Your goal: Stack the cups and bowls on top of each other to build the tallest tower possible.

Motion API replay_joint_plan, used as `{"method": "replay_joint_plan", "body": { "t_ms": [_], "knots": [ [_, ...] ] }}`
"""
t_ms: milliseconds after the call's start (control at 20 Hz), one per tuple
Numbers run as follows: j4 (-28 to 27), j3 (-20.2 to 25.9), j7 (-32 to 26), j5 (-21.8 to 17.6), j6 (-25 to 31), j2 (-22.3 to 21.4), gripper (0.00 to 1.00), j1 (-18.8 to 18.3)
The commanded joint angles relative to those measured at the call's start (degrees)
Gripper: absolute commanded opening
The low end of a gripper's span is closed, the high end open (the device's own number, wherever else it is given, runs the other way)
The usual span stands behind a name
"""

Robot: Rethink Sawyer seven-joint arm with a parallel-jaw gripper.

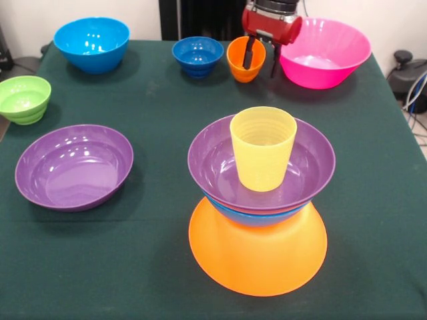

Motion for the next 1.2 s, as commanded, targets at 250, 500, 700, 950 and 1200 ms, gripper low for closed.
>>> {"method": "replay_joint_plan", "body": {
  "t_ms": [250, 500, 700, 950, 1200],
  "knots": [
    [4.1, 3.8, 11.7, 5.6, 4.1, 1.1, 1.0, 2.9],
    [6.1, 2.7, 11.1, 5.4, 3.3, 0.7, 1.0, 3.1],
    [6.4, 3.0, 11.3, 4.9, 1.6, 1.6, 1.0, 2.6],
    [6.5, 2.4, 10.9, 4.7, 0.4, 2.8, 1.0, 2.1],
    [7.1, 2.6, 11.2, 2.9, -2.9, 4.7, 1.0, 0.3]
  ]
}}
